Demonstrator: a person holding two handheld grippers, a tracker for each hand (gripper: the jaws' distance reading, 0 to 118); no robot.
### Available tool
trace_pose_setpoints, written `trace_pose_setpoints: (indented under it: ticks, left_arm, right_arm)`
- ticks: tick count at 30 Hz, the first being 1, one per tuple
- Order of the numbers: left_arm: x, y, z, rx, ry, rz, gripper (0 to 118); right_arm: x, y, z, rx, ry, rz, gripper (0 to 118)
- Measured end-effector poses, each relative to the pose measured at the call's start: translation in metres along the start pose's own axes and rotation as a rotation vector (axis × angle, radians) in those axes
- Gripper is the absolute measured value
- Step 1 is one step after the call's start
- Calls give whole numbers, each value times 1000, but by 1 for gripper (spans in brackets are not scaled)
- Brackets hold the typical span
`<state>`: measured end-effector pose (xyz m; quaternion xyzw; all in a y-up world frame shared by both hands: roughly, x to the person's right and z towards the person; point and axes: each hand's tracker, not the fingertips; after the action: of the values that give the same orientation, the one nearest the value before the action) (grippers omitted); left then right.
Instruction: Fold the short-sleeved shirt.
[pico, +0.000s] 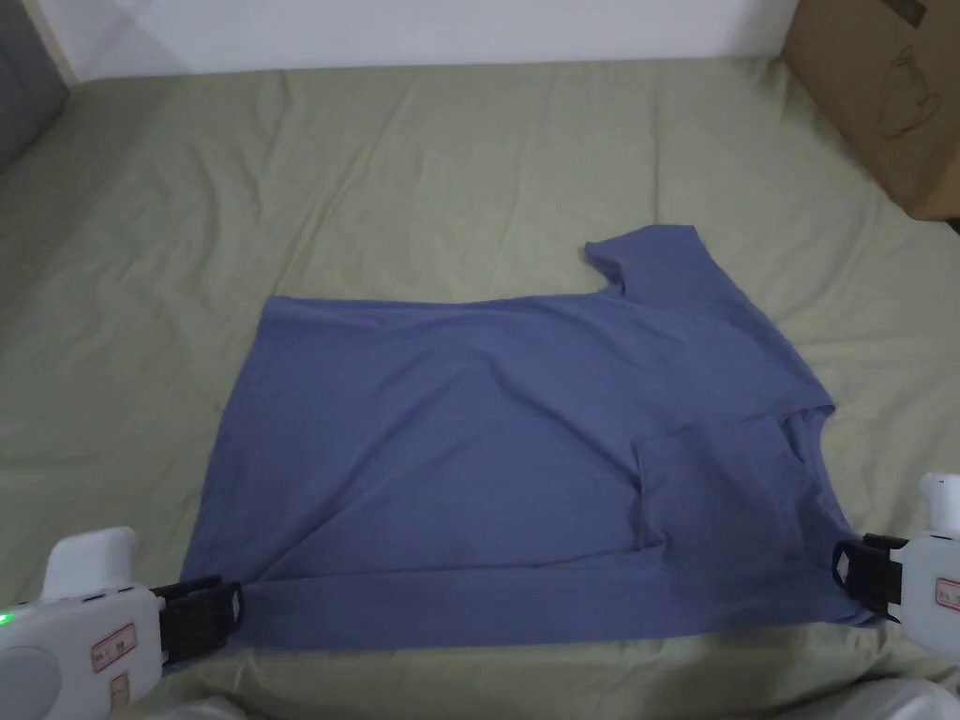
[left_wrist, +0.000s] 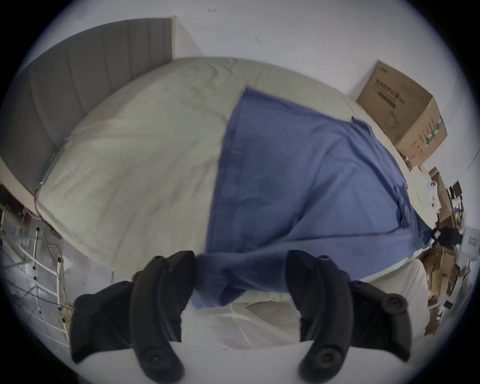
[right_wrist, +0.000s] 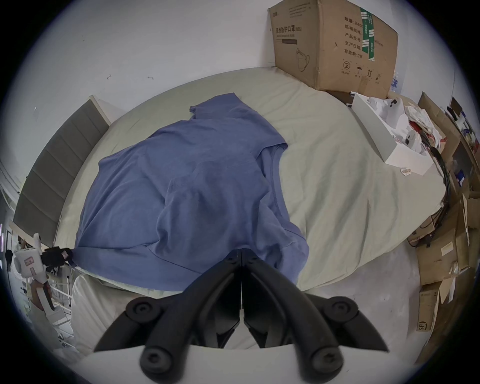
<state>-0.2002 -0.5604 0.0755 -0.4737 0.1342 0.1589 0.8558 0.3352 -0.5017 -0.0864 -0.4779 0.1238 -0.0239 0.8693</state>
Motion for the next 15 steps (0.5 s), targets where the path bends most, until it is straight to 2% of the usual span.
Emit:
trace_pose_setpoints:
  ticks: [1,2,3,7,8,9,11,12,15]
  left_arm:
    - [3,1,-8,-39,-8,-13,55]
    - [6,1,-15,-79,9,-23,11]
    - [8,-2,-19,-83,11,-31,6]
    - [12,1,-8,-53,26,-100,6]
    - [10,1,-6,-44,22,-94,6]
    - [15,6,0,-43,16,-90,6]
    - [16,6,4,-35,16,-84,6]
    - [16,5,5,-31,17,-86,6]
    - [25,5,11,-25,28,-98,6]
  right_arm:
    - [2,0,0,-1,-6,-3,0]
    - [4,0,-1,-3,-14,-6,0]
    - [7,-1,-1,-5,-21,-10,0]
    - [19,-2,1,-1,-29,-30,0]
    - [21,-2,0,5,-28,-19,5]
    - [24,0,-2,0,-23,-5,23]
    - [28,1,-7,-18,-16,2,73]
    - [29,1,-10,-29,-25,-2,78]
    - [28,1,-24,-52,-7,21,78]
